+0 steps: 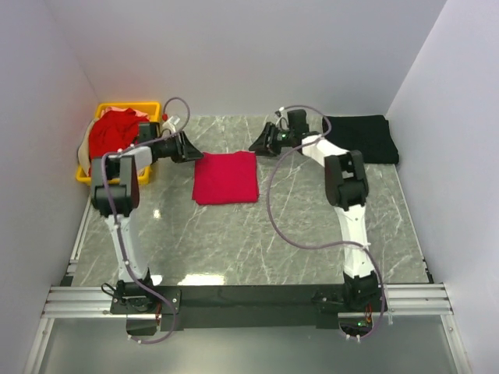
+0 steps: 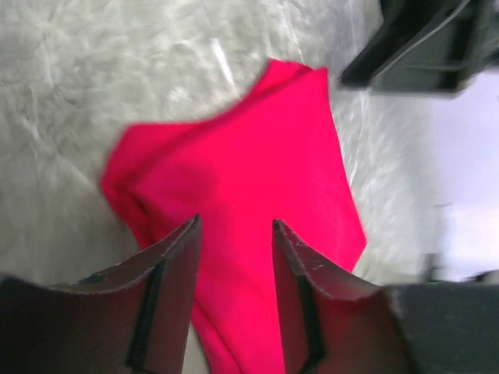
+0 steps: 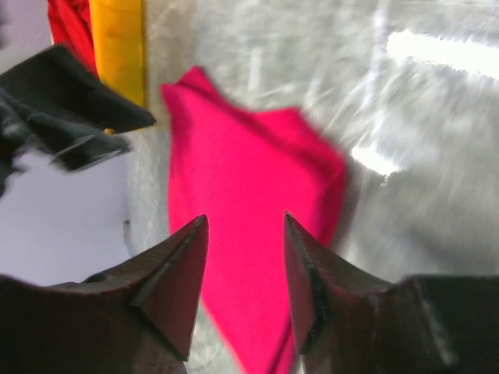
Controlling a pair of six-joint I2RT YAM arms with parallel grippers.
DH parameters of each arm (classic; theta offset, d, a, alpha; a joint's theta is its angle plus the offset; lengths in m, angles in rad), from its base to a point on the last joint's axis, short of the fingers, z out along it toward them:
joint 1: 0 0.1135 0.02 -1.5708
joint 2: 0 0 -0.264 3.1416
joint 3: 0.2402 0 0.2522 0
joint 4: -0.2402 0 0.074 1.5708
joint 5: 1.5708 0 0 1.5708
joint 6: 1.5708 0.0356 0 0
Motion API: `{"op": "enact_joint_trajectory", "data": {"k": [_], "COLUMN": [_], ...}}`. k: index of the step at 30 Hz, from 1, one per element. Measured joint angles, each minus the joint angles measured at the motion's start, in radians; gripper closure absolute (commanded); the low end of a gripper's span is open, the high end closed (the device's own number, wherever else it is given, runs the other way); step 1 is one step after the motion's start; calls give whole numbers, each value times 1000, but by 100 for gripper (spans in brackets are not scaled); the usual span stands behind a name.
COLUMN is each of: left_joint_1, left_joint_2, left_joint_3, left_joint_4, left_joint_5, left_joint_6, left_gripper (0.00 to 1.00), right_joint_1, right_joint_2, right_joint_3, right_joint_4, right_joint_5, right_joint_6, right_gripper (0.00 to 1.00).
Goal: Fold and stack the t-shirts
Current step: Neatly place the folded tshirt to the corner
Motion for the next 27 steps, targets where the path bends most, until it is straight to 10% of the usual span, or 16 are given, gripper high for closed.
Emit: {"op": "enact_joint_trajectory", "data": {"k": [6,11,18,27], "left_joint_1": [-81,-393,-682,-795], "left_joint_2": [-513,-822,-724,-552], "left_joint_3": [-259,-508,-616,-619], "left_joint_4": [-120,-84,-43,106], "left_joint_5": [-184,-366,-603,-757], "left_joint_6": [431,763,986,1115], "left_gripper": [36,37,43,48], "right_joint_1": [-5,-13,-19,-42], "right_joint_2": [-425,-695,-755,-719], "right_joint_3": [-232,-461,-798,-829], "right_joint_4": [-104,-65,-39,36], "right_joint_5": [127,151,213,228], "right_joint_6": [-154,-189,-76,82], "right_gripper": [39,26,15,20]}}
